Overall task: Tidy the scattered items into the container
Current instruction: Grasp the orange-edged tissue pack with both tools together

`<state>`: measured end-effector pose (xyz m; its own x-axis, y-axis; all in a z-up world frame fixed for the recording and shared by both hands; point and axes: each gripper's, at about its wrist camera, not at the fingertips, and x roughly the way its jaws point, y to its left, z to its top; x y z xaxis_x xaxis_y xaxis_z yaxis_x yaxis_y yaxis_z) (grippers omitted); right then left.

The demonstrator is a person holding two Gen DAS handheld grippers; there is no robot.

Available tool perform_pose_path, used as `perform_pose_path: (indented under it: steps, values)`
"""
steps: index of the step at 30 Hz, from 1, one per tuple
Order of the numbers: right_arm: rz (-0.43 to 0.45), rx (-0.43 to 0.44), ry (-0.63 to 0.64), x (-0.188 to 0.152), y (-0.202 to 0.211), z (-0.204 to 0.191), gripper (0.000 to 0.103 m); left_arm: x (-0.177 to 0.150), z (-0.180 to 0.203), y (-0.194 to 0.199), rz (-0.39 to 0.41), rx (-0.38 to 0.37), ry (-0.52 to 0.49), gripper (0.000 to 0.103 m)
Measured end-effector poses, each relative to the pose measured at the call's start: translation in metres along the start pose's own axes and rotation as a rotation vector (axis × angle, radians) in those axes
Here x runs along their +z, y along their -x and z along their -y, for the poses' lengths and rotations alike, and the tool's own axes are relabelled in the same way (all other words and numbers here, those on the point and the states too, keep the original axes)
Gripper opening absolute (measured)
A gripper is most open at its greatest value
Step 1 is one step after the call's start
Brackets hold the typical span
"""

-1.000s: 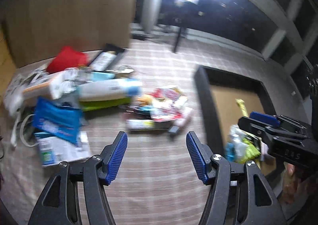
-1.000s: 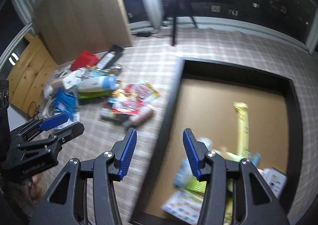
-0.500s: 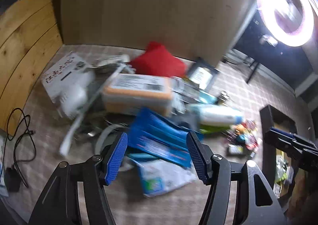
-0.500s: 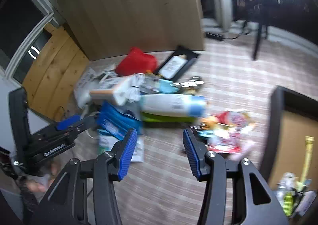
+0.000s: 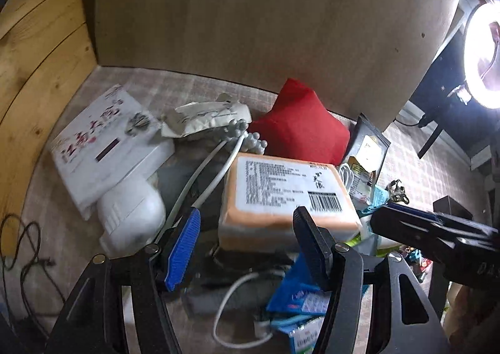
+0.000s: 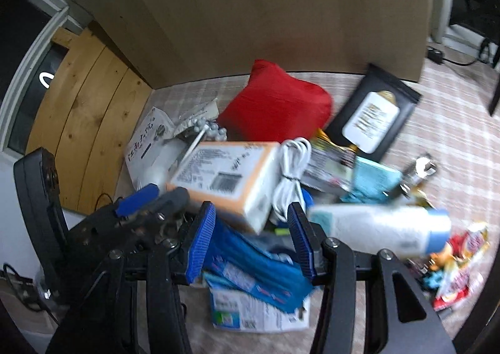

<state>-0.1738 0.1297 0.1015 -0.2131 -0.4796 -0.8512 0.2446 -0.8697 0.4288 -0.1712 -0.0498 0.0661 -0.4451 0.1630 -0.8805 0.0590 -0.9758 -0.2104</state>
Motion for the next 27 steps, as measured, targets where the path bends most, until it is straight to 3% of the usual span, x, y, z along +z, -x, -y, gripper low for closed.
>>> perform_pose_path:
  steps: [9, 15, 27]
  values:
    - [-0.104, 0.077, -0.077, 0.016, -0.045, 0.009, 0.046, 0.006, 0.003, -0.017, -0.021, -0.066, -0.008, 0.059]
    - [-0.108, 0.087, -0.091, 0.015, -0.051, 0.013, 0.041, 0.001, 0.010, -0.019, -0.006, -0.056, -0.026, 0.058]
    - [-0.099, 0.054, -0.054, -0.037, -0.017, 0.029, 0.040, -0.052, 0.052, 0.006, 0.006, -0.083, -0.099, 0.056]
